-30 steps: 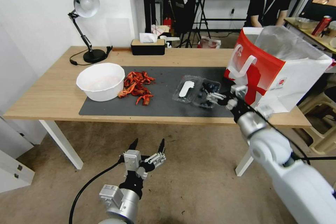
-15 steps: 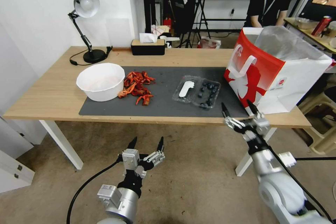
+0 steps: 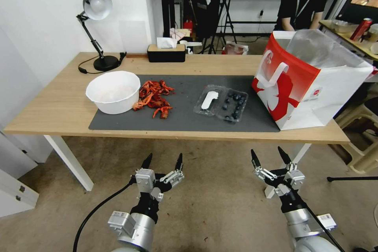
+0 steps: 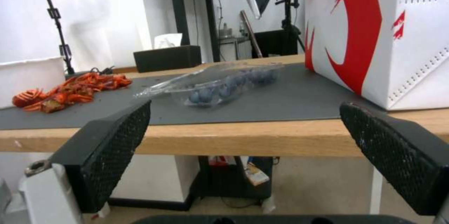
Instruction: Close the takeout container lid, then place the container into the takeout bag.
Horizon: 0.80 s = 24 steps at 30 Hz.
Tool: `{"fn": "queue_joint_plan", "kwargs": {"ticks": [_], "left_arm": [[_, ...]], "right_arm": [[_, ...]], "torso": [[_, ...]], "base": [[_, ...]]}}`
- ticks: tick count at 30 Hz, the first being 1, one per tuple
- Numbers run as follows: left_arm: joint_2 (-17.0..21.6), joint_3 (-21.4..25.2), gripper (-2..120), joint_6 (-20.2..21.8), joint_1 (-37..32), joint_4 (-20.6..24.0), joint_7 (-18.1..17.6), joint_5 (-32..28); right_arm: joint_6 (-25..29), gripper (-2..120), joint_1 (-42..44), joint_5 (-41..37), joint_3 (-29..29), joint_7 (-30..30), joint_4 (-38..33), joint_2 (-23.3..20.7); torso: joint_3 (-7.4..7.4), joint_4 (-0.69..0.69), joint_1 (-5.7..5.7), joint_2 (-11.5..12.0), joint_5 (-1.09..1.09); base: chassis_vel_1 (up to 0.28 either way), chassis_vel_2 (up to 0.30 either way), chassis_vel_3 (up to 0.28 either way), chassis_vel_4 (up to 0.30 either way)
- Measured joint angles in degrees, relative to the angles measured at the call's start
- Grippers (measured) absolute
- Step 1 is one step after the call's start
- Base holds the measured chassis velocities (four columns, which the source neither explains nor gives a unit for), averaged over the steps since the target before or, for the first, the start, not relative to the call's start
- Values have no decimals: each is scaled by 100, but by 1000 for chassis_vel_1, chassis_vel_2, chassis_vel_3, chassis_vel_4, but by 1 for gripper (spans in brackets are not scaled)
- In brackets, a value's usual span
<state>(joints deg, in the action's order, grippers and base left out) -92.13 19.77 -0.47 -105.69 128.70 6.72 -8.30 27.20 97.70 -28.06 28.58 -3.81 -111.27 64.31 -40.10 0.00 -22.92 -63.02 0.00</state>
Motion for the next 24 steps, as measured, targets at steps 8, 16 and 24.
{"fn": "queue_joint_plan", "kwargs": {"ticks": [8,16,24], "left_arm": [[0,154,100,-156,146,-226,-1,-24],[173,568,100,-632,662,-567,91,-522],[1209,713,100,-789,1310,-877,754,-1559]], "right_arm": [[-73,100,30,4,-37,5,-43,-39],[-282,100,-196,-12,-164,11,-48,-190],[-338,100,-39,74,-140,0,-188,-198]], "torso": [[0,-1,0,0,0],[0,0,0,0,0],[-1,-1,0,0,0]], "base": [[0,0,0,0],[0,0,0,0],[0,0,0,0]]}}
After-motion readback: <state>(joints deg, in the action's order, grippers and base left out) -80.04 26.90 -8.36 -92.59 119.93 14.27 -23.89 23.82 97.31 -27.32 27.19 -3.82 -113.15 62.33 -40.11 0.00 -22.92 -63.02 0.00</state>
